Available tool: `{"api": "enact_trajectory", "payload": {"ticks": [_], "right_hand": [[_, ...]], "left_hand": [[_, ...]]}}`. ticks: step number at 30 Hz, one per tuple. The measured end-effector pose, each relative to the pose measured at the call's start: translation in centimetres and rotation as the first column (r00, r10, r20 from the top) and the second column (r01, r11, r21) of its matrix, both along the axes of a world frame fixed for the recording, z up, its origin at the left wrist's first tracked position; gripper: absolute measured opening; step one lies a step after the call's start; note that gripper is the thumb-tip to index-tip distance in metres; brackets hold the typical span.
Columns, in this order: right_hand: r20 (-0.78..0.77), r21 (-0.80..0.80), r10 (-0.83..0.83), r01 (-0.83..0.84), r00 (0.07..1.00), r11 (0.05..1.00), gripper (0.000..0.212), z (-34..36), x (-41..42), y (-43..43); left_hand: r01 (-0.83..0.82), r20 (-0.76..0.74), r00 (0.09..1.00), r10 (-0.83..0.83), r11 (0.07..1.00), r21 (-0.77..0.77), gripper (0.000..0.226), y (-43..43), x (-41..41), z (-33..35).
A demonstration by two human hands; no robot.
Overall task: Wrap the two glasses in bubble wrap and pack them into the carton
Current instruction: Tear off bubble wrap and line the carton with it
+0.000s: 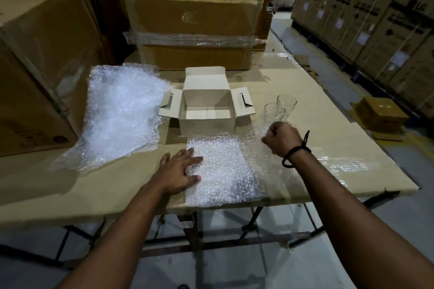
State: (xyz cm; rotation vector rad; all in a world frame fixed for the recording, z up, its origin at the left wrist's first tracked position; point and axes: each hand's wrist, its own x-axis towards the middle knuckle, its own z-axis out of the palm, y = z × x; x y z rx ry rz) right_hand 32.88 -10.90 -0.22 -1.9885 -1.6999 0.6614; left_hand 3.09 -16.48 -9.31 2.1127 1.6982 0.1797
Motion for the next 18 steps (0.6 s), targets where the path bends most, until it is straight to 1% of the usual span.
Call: {"api": "enact_trajectory", "payload": {"ticks": [2, 3, 5, 7, 8, 9, 10, 11, 12, 13, 14, 15, 16, 18], "right_hand": [[-0.082, -0.014, 0.089, -0.090, 0.993, 0.996, 0.021, 1.1, -2.6, -0.7], [-0.095, -0.032, 0.144, -0.147, 0.985, 0.989, 0.016, 1.3, -4.2, -1.1], [-0.074, -0.086, 0.246, -0.252, 0.966, 0.964, 0.003, 0.6, -7.1, -1.8], [-0.054, -0.174, 0.344, -0.348, 0.937, 0.921, 0.019, -0.8, -9.4, -2.4], [-0.018, -0.228, 0.408, -0.401, 0.913, 0.887, 0.028, -1.4, -10.1, -2.6], [0.016, -0.271, 0.478, -0.457, 0.878, 0.847, 0.036, -1.9, -10.4, -2.8], [0.037, -0.285, 0.534, -0.504, 0.844, 0.815, 0.039, -2.2, -10.5, -3.1], [0.038, -0.258, 0.568, -0.541, 0.822, 0.801, 0.037, -2.3, -10.2, -3.2], [0.046, -0.198, 0.579, -0.561, 0.814, 0.804, 0.035, -2.5, -9.8, -3.4], [0.101, -0.110, 0.575, -0.565, 0.812, 0.818, 0.035, -2.9, -9.2, -3.4], [0.189, -0.037, 0.570, -0.575, 0.799, 0.818, 0.039, -3.6, -8.5, -3.2], [0.292, -0.014, 0.577, -0.600, 0.763, 0.800, 0.046, -4.4, -7.9, -3.0], [0.375, -0.041, 0.593, -0.626, 0.713, 0.779, 0.055, -5.2, -7.4, -3.0], [0.456, -0.178, 0.628, -0.627, 0.631, 0.759, 0.072, -7.0, -7.1, -3.2]], "left_hand": [[0.011, 0.004, 1.000, -0.011, 1.000, 0.004, 0.073, 0.0, -0.2, -0.2], [0.014, 0.011, 1.000, -0.014, 1.000, 0.011, 0.073, 0.0, -0.3, -0.2], [0.011, 0.021, 1.000, -0.012, 1.000, 0.015, 0.076, 0.0, -0.4, -0.4], [0.012, 0.036, 0.999, -0.012, 1.000, 0.015, 0.075, 0.1, -0.4, -0.5], [0.001, 0.077, 0.997, -0.003, 1.000, 0.029, 0.070, 0.1, -0.4, -0.5], [-0.027, 0.160, 0.987, 0.019, 0.998, 0.052, 0.062, 0.1, -0.5, -0.6], [-0.078, 0.276, 0.960, 0.054, 0.994, 0.076, 0.053, 0.1, -0.7, -0.5], [-0.136, 0.381, 0.920, 0.093, 0.987, 0.086, 0.048, 0.2, -1.0, -0.4], [-0.173, 0.441, 0.890, 0.115, 0.981, 0.092, 0.047, 0.2, -1.3, -0.3], [-0.178, 0.444, 0.889, 0.112, 0.978, 0.111, 0.048, 0.3, -1.5, -0.3], [-0.152, 0.395, 0.915, 0.086, 0.979, 0.137, 0.052, 0.5, -1.7, -0.3], [-0.113, 0.324, 0.944, 0.057, 0.981, 0.155, 0.055, 0.8, -1.7, -0.3], [-0.076, 0.254, 0.967, 0.033, 0.984, 0.159, 0.055, 1.1, -1.7, -0.4], [-0.027, 0.181, 0.983, -0.003, 0.986, 0.163, 0.054, 1.5, -1.5, -0.3]]}}
